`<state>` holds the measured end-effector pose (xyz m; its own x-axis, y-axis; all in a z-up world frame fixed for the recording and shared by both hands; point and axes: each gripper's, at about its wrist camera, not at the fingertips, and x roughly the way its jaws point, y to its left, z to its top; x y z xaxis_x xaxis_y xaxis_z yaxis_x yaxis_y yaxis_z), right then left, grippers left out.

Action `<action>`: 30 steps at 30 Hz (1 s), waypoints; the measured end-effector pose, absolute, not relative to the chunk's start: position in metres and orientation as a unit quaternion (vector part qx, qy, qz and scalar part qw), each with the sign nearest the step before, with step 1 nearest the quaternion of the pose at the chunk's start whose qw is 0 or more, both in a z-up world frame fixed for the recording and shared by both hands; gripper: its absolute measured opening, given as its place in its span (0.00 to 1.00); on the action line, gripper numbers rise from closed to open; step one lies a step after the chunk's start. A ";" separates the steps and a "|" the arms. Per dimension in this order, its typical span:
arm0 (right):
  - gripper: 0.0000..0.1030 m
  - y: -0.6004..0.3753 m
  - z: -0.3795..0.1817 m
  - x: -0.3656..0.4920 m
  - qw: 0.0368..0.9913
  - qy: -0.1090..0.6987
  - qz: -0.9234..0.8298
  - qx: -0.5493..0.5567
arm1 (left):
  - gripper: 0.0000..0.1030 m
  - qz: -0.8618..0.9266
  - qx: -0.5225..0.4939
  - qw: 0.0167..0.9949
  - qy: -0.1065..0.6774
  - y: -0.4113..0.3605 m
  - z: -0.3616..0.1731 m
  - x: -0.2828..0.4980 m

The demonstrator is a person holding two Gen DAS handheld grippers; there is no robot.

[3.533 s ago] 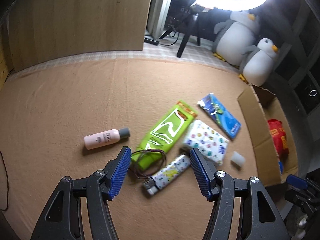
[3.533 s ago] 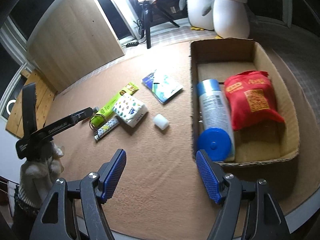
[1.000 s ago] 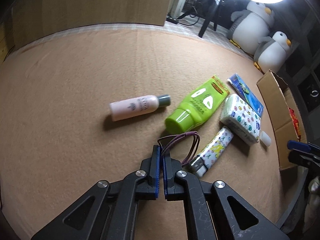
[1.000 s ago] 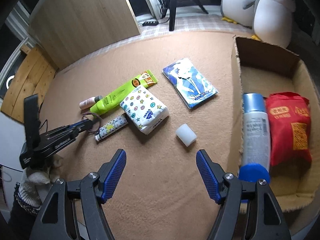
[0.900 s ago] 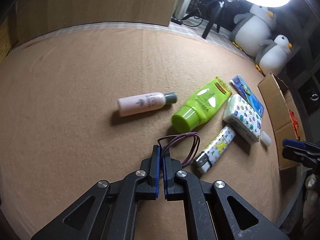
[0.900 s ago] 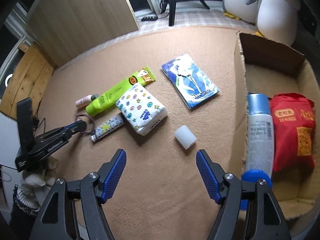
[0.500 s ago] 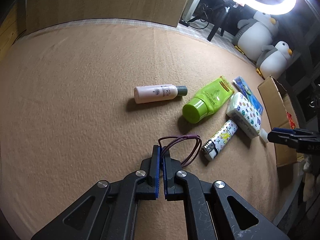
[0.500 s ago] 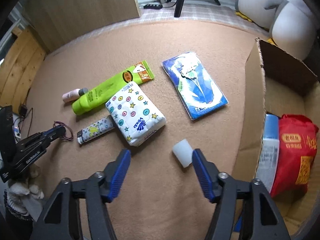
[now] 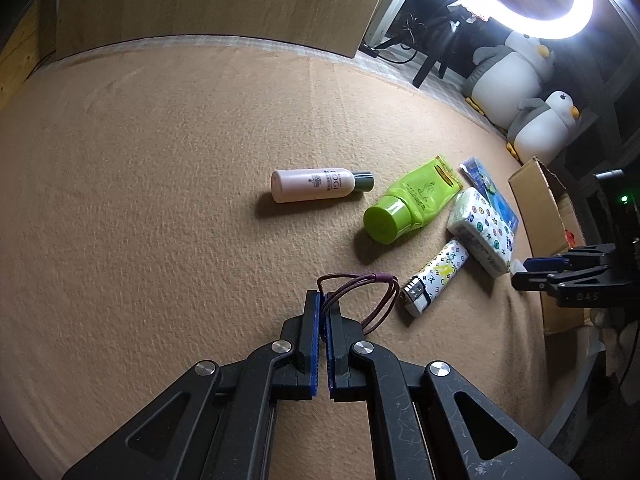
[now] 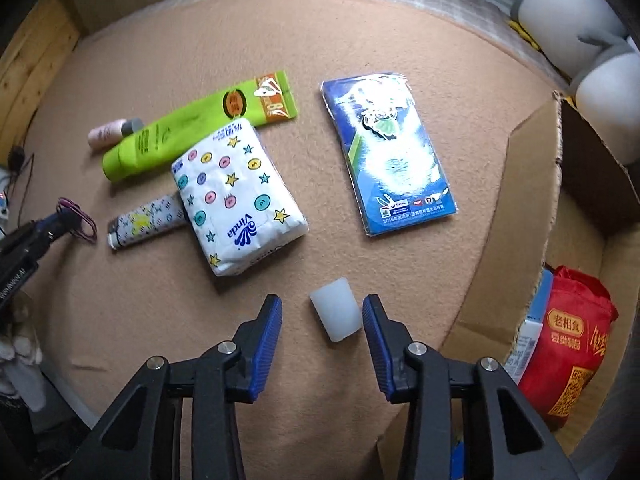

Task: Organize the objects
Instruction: 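Grasp the small white cylinder with the right gripper while the left gripper holds the cable, then carry the cable with the left gripper into the box while the right gripper drops the white cylinder there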

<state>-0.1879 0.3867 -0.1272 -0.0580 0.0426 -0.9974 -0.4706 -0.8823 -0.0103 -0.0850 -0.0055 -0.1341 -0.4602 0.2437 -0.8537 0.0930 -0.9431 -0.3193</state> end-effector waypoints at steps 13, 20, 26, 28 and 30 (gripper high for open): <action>0.19 0.398 -0.127 -0.179 0.193 0.160 0.722 -0.645 | 0.02 0.836 -0.520 0.044 -0.170 -0.007 -0.136 -0.082; 0.13 0.404 -0.116 -0.168 0.190 0.184 0.739 -0.620 | 0.02 0.839 -0.512 0.047 -0.177 -0.008 -0.128 -0.081; 0.13 0.404 -0.102 -0.155 0.182 0.208 0.757 -0.592 | 0.02 0.846 -0.500 0.055 -0.176 -0.007 -0.109 -0.075; 0.13 0.407 -0.092 -0.150 0.180 0.217 0.764 -0.581 | 0.02 0.849 -0.495 0.057 -0.176 -0.006 -0.102 -0.073; 0.13 0.403 -0.085 -0.149 0.178 0.218 0.772 -0.570 | 0.02 0.851 -0.491 0.062 -0.175 -0.003 -0.095 -0.072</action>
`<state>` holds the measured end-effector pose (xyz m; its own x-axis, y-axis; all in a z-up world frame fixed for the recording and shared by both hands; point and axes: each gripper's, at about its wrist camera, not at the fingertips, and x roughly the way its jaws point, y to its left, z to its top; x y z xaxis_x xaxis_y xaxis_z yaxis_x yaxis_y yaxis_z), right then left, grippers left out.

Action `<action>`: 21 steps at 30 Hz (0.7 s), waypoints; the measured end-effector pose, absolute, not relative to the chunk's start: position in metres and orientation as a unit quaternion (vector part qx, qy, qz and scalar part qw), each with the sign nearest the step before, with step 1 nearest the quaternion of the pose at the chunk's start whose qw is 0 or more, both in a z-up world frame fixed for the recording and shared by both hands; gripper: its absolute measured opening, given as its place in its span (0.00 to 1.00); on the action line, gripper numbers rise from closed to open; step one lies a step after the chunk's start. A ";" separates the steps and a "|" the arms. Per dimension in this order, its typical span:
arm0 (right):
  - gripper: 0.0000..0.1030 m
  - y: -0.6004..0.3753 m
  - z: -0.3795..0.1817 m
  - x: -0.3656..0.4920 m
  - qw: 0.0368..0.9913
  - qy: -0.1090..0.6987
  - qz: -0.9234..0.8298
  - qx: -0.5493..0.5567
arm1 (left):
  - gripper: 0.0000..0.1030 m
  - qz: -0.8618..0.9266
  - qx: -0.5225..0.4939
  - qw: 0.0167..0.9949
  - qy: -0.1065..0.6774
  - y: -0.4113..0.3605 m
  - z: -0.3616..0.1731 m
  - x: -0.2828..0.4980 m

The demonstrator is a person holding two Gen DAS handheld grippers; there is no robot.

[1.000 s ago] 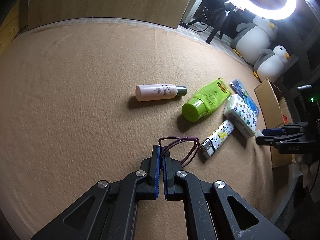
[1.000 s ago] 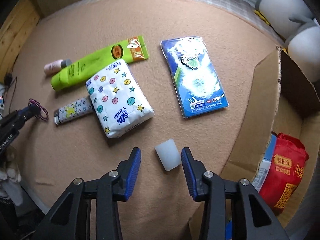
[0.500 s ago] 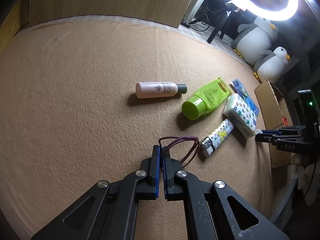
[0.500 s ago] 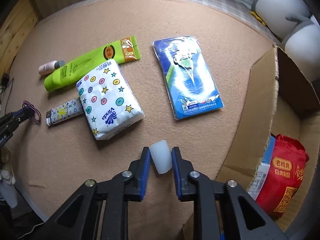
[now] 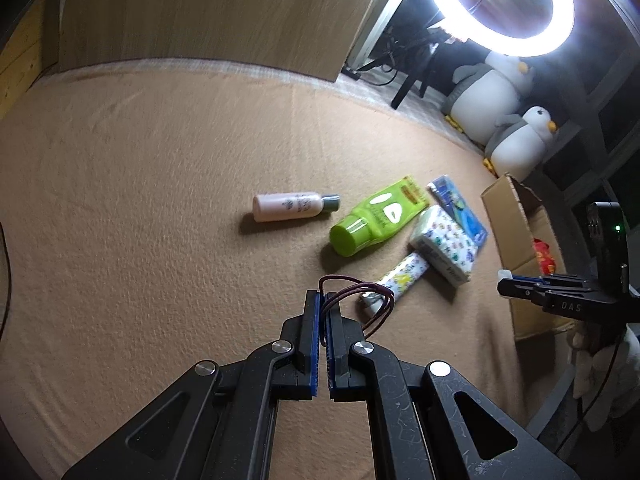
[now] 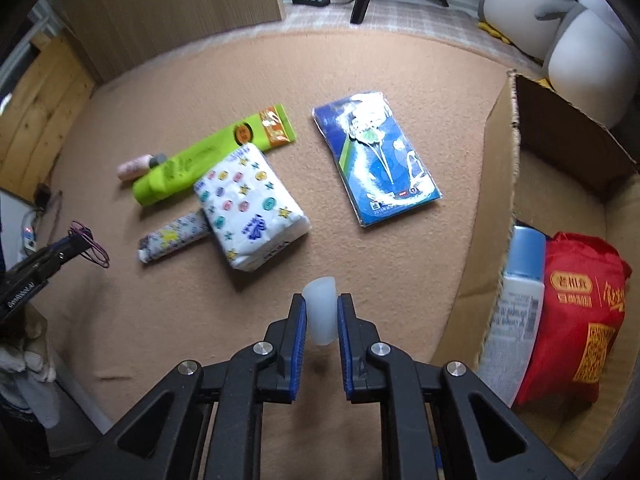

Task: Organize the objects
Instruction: 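Carry the cable with the left gripper into the box while the right gripper drops the white cylinder there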

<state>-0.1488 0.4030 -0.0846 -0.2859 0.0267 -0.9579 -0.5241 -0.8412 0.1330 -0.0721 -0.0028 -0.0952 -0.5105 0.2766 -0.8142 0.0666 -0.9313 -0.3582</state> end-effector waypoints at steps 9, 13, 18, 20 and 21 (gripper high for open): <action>0.13 0.388 -0.056 -0.132 0.177 0.221 0.807 -0.518 | 0.02 0.858 -0.475 0.109 -0.160 0.035 -0.066 -0.079; 0.13 0.390 -0.042 -0.106 0.195 0.221 0.817 -0.495 | 0.02 0.858 -0.470 0.146 -0.148 0.071 -0.055 -0.087; 0.13 0.403 -0.025 -0.075 0.233 0.223 0.821 -0.471 | 0.02 0.855 -0.465 0.191 -0.127 0.125 -0.043 -0.105; 0.13 0.409 -0.021 -0.064 0.244 0.225 0.821 -0.465 | 0.02 0.854 -0.462 0.209 -0.118 0.151 -0.038 -0.116; 0.13 0.414 -0.019 -0.056 0.253 0.225 0.820 -0.462 | 0.02 0.853 -0.460 0.217 -0.115 0.162 -0.036 -0.121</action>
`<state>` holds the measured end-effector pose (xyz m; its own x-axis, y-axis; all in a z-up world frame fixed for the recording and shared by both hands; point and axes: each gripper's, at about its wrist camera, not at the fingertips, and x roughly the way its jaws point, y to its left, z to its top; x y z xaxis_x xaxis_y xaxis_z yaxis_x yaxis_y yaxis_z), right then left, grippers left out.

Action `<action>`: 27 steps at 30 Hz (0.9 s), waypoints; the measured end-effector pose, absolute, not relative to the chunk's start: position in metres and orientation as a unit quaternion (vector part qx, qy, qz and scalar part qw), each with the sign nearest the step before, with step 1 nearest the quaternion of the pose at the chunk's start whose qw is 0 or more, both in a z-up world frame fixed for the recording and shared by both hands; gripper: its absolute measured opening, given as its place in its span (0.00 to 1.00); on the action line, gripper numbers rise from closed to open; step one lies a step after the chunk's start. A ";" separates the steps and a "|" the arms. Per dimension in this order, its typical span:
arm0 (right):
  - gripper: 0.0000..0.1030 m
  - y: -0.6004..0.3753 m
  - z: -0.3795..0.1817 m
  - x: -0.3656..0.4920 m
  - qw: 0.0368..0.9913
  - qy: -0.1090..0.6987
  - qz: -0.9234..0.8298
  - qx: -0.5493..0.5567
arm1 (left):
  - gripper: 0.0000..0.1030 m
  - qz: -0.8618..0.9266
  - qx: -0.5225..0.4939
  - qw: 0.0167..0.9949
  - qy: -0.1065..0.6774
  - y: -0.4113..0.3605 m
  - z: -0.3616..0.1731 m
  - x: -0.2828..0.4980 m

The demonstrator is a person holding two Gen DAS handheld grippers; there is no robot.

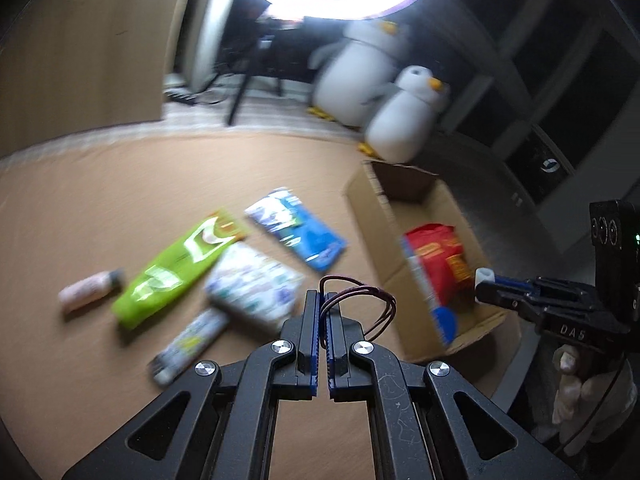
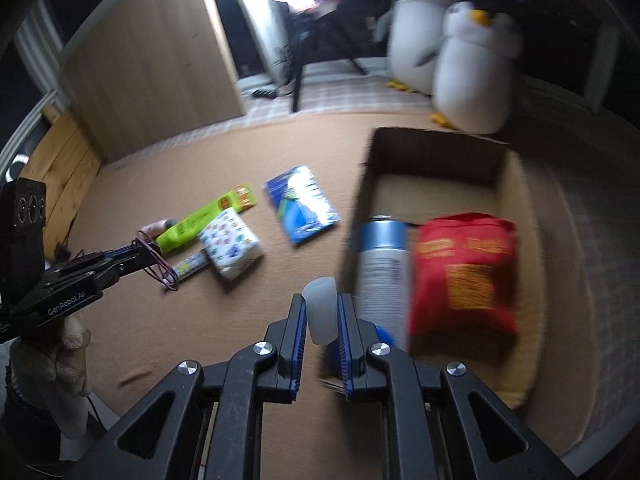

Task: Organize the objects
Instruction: 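Carry the cable with the left gripper into the box while the right gripper drops the white cylinder there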

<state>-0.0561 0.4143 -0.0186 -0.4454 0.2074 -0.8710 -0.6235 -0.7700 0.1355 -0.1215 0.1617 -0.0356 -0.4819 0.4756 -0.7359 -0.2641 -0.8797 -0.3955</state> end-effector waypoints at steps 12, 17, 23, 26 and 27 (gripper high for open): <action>0.16 0.451 -0.030 -0.012 0.291 0.249 0.807 -0.450 | 0.02 0.845 -0.460 0.261 -0.075 0.283 -0.034 -0.187; 0.26 0.454 -0.031 -0.008 0.289 0.246 0.809 -0.450 | 0.05 0.839 -0.468 0.267 -0.074 0.318 -0.044 -0.206; 0.46 0.457 -0.031 -0.005 0.292 0.250 0.810 -0.443 | 0.52 0.839 -0.465 0.275 -0.066 0.333 -0.046 -0.214; 0.50 0.457 -0.033 -0.004 0.286 0.259 0.810 -0.442 | 0.52 0.837 -0.469 0.270 -0.076 0.325 -0.048 -0.214; 0.51 0.457 -0.034 -0.005 0.284 0.261 0.810 -0.442 | 0.52 0.837 -0.470 0.269 -0.079 0.321 -0.048 -0.213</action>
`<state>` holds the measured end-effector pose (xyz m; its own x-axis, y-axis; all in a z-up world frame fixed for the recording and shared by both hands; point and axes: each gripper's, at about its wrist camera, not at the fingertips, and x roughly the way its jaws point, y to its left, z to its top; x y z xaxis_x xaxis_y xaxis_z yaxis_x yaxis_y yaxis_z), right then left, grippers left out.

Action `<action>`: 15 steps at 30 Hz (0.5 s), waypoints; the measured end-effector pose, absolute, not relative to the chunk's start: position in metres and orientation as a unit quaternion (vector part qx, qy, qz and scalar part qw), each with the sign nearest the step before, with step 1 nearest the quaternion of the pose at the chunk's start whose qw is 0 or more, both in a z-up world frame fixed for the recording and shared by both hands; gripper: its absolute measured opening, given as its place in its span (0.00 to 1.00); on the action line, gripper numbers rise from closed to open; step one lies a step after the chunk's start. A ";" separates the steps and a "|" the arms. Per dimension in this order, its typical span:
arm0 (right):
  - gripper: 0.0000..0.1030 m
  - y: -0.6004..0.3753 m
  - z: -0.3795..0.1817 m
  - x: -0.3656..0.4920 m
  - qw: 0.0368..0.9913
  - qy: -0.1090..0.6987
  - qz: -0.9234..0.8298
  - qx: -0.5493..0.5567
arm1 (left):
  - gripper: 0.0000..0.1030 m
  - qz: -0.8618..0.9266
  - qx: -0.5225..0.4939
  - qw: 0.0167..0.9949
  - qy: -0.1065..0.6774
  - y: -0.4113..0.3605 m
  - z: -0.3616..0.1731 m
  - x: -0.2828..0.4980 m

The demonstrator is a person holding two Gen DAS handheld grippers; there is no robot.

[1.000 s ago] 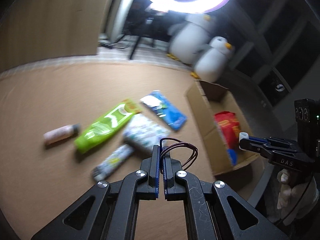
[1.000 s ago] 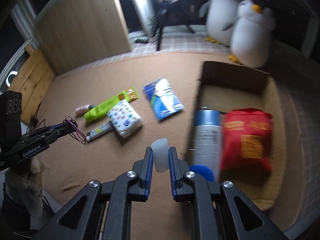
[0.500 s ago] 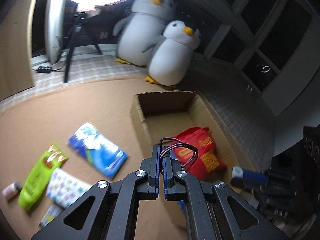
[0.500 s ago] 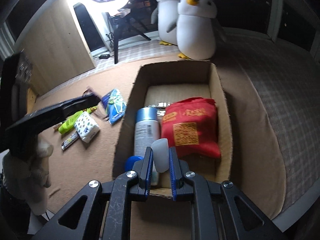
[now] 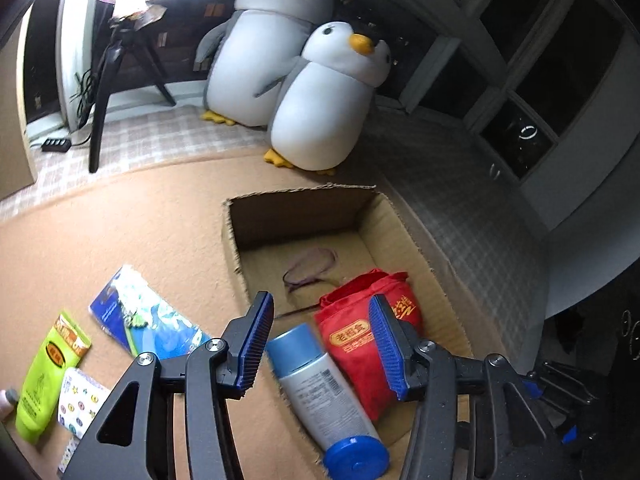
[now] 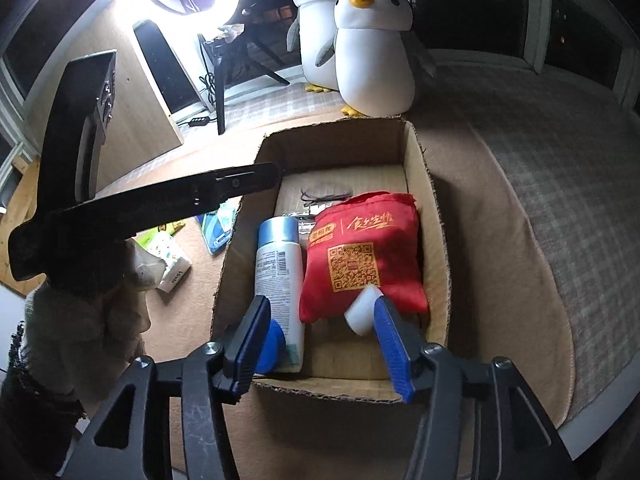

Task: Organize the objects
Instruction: 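Carry the cable with the left gripper into the box while the right gripper drops the white cylinder there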

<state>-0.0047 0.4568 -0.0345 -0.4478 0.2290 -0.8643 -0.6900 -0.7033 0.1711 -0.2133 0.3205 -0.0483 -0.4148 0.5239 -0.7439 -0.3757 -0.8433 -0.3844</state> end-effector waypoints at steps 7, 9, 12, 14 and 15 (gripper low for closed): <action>0.51 0.445 -0.044 -0.011 0.282 0.252 0.813 -0.443 | 0.52 0.839 -0.474 0.250 -0.089 0.278 -0.052 -0.196; 0.51 0.442 -0.046 -0.012 0.280 0.252 0.814 -0.442 | 0.52 0.843 -0.474 0.240 -0.089 0.261 -0.053 -0.188; 0.51 0.435 -0.049 -0.016 0.269 0.257 0.818 -0.439 | 0.52 0.845 -0.476 0.224 -0.094 0.239 -0.055 -0.182; 0.51 0.431 -0.050 -0.018 0.258 0.261 0.821 -0.437 | 0.52 0.848 -0.479 0.206 -0.096 0.219 -0.058 -0.180; 0.51 0.428 -0.050 -0.020 0.252 0.264 0.823 -0.435 | 0.52 0.850 -0.480 0.195 -0.098 0.211 -0.060 -0.180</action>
<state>-0.0198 0.4278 -0.0501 -0.4934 0.1855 -0.8498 -0.6454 -0.7331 0.2147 -0.1801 0.2111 -0.0604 -0.4632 0.4258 -0.7773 -0.2375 -0.9046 -0.3540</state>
